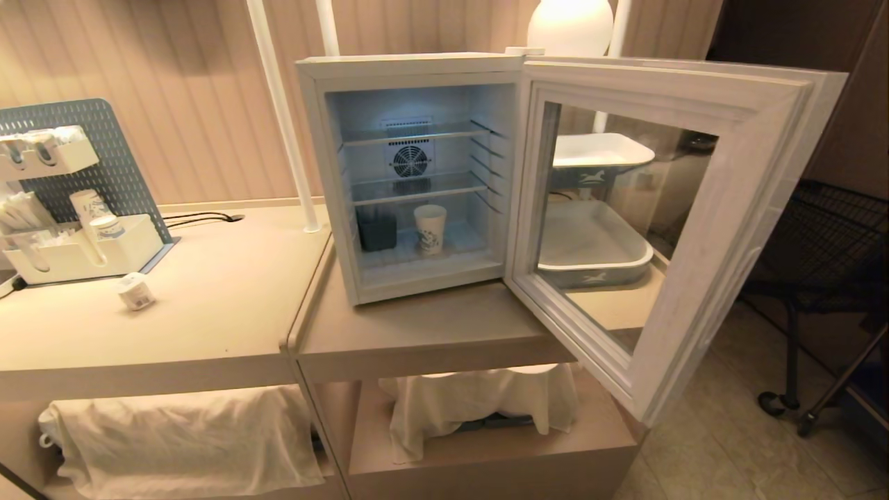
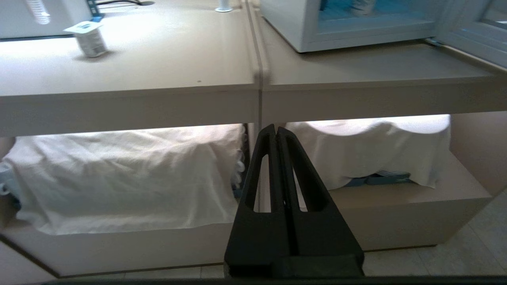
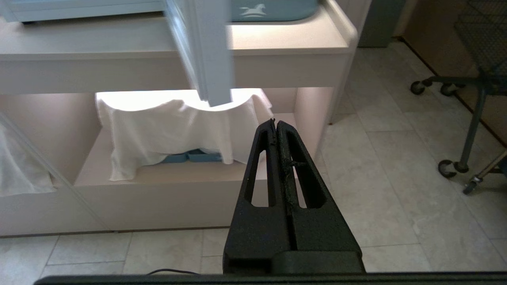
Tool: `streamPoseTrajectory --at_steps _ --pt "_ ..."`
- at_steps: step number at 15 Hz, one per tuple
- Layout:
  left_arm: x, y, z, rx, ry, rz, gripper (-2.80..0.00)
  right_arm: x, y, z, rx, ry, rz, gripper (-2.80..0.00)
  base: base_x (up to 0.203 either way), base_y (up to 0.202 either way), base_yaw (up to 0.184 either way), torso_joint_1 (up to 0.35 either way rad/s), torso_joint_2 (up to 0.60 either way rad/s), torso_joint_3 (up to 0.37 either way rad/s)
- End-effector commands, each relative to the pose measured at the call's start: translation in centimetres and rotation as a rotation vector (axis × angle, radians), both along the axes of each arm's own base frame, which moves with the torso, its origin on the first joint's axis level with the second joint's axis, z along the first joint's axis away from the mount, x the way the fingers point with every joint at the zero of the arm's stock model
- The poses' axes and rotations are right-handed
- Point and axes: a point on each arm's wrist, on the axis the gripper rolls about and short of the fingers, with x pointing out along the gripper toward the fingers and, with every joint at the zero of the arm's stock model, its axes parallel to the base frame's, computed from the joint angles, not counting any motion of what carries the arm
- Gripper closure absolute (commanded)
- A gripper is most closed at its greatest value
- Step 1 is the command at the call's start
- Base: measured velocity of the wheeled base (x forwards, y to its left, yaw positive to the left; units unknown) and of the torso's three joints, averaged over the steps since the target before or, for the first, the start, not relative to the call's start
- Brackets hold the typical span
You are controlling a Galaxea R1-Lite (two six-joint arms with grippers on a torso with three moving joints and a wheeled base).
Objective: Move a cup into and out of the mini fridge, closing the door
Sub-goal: Close the freezer door
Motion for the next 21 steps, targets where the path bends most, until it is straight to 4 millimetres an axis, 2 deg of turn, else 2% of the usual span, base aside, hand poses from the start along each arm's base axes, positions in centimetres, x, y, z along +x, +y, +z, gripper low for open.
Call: streamPoseTrajectory --at_steps 1,3,10,11,12,14,15,16,17,19,21 --pt "0.0 0.0 0.0 -0.003 0.003 0.001 0.00 0.0 0.0 0.0 0.000 0.002 0.001 0.00 0.000 -0.187 0.000 -0.001 0.00 0.002" --pt "0.0 0.0 0.0 -0.003 0.003 0.002 0.00 0.0 0.0 0.0 0.000 0.003 0.000 0.00 0.000 -0.134 0.006 0.002 0.00 0.000" --pt "0.0 0.0 0.0 -0.003 0.003 0.002 0.00 0.0 0.0 0.1 0.046 -0.008 -0.012 0.00 0.000 0.000 0.000 0.000 0.00 0.000" --pt "0.0 0.0 0.0 -0.003 0.003 0.002 0.00 -0.1 0.0 0.6 0.077 -0.035 -0.024 0.00 0.000 0.000 0.000 0.000 0.00 0.000" --pt "0.0 0.0 0.0 -0.003 0.003 0.002 0.00 -0.5 -0.1 2.0 0.086 -0.082 -0.035 0.00 0.000 0.000 0.000 0.000 0.00 0.000" --pt "0.0 0.0 0.0 -0.003 0.003 0.002 0.00 -1.6 -0.1 7.5 0.103 -0.182 -0.051 0.00 0.000 0.000 0.000 0.000 0.00 0.000" --pt "0.0 0.0 0.0 -0.003 0.003 0.002 0.00 -1.1 -0.1 10.0 0.118 -0.171 -0.060 0.00 0.000 0.000 0.000 0.000 0.00 0.000" --pt "0.0 0.0 0.0 -0.004 0.003 0.001 0.00 0.4 -0.1 12.4 0.141 -0.118 -0.078 0.00 0.000 0.000 0.000 0.000 0.00 0.000" --pt "0.0 0.0 0.0 -0.005 0.003 0.002 0.00 2.8 -0.2 14.3 0.166 -0.040 -0.108 0.00 0.000 0.000 0.000 0.000 0.00 0.000" --pt "0.0 0.0 0.0 -0.004 0.003 0.002 0.00 10.0 -0.5 16.9 0.227 0.153 -0.199 0.00 0.000 0.000 0.000 0.000 0.00 0.000" --pt "0.0 0.0 0.0 -0.003 0.003 0.002 0.00 18.1 -1.6 17.4 0.280 0.296 -0.313 0.00 0.000 0.000 0.000 0.000 0.00 0.000"
